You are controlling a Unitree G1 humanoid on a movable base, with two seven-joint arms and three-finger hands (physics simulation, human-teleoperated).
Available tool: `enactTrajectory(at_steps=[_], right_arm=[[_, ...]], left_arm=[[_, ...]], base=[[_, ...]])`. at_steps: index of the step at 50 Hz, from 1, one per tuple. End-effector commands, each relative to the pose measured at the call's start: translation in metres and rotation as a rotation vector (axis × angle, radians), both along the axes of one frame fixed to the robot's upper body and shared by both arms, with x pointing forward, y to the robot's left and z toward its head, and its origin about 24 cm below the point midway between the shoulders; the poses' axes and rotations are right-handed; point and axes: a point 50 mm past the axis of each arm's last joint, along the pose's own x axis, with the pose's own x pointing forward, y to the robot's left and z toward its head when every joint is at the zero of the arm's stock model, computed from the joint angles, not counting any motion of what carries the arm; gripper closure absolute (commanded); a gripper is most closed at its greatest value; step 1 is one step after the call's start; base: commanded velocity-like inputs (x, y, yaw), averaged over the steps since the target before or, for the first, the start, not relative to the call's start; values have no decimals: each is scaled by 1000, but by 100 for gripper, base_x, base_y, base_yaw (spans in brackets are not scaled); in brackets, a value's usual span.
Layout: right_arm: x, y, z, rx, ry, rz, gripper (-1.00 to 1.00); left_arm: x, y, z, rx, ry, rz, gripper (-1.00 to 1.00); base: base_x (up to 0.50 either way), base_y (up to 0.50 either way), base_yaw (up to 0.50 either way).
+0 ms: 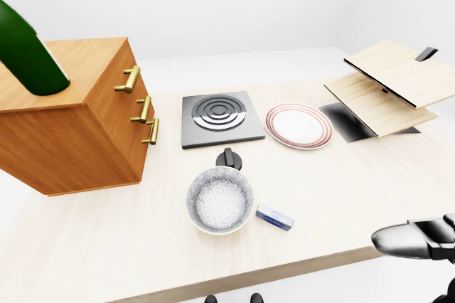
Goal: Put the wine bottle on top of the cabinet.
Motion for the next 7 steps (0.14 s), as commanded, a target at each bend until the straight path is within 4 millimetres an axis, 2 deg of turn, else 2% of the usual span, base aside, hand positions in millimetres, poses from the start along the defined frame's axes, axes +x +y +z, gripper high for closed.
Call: enactTrajectory(at_steps=[1,4,5,7], right_arm=[[-7,-8,4,183,-33,112,-100],[-11,-17,7,354,-39,208,-100],[-11,-19,7,429,-15,252,-100],[-9,-22,6,572,57,331,-100]], left_arm=[[18,-96,-8,51,241,-484,-100],[24,-114,-23,105,317,-598,-100],[29,-127,-35,150,368,-643,-100],[32,-138,-47,184,416,-709,-100]], base=[[0,0,0],[0,0,0],[0,0,0],[0,0,0]])
